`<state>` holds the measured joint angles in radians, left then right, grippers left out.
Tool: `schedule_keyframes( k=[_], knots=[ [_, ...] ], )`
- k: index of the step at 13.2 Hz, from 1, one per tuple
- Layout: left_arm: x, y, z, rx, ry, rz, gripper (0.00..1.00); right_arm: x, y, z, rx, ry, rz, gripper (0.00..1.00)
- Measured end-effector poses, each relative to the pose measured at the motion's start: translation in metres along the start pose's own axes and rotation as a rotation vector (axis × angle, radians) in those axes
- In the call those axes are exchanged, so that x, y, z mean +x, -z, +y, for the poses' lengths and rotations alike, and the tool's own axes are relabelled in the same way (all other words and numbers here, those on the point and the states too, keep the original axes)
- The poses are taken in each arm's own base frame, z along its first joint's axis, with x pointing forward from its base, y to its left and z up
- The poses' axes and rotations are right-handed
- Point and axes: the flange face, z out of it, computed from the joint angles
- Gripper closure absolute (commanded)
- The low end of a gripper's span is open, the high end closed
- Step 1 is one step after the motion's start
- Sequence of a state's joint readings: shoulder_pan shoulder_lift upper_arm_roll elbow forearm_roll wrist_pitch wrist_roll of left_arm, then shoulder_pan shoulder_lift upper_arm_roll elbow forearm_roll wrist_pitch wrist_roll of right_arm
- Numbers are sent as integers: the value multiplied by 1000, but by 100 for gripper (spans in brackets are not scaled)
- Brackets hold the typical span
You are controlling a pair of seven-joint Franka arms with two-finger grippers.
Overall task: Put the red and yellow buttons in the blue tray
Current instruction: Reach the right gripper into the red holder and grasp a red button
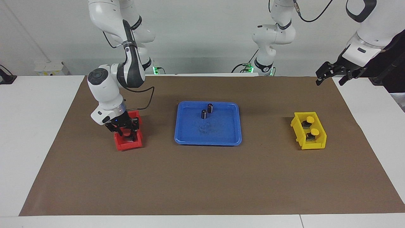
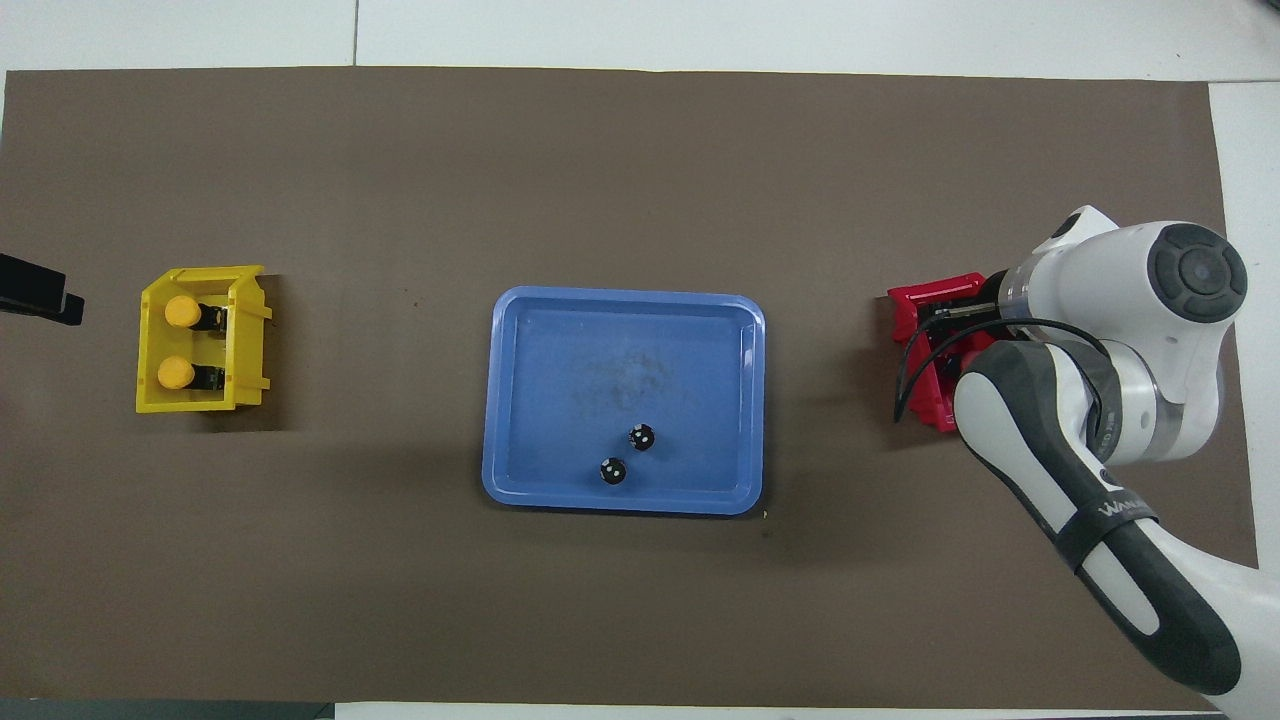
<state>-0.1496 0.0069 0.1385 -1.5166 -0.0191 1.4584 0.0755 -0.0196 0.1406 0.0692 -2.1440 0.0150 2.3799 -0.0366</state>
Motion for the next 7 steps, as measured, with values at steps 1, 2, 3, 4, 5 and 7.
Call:
schedule_keyframes(
  k=[1, 2, 3, 4, 5, 7],
  knots=[
    [0, 0, 0, 0, 1, -1, 0, -1, -1, 0, 0, 0, -1, 55],
    [0, -1, 0, 0, 1, -2, 0, -2, -3, 0, 0, 2, -3, 65],
    [-1, -1, 0, 0, 1, -3, 0, -3, -4, 1, 0, 5, -4, 75],
    [-1, -1, 0, -1, 2, -3, 0, -3, -4, 1, 0, 5, -5, 79],
    [-1, -1, 0, -1, 2, -3, 0, -3, -4, 2, -1, 4, -6, 80],
    [-1, -1, 0, -1, 2, -3, 0, -1, 2, 7, -1, -4, -21, 80]
  ],
)
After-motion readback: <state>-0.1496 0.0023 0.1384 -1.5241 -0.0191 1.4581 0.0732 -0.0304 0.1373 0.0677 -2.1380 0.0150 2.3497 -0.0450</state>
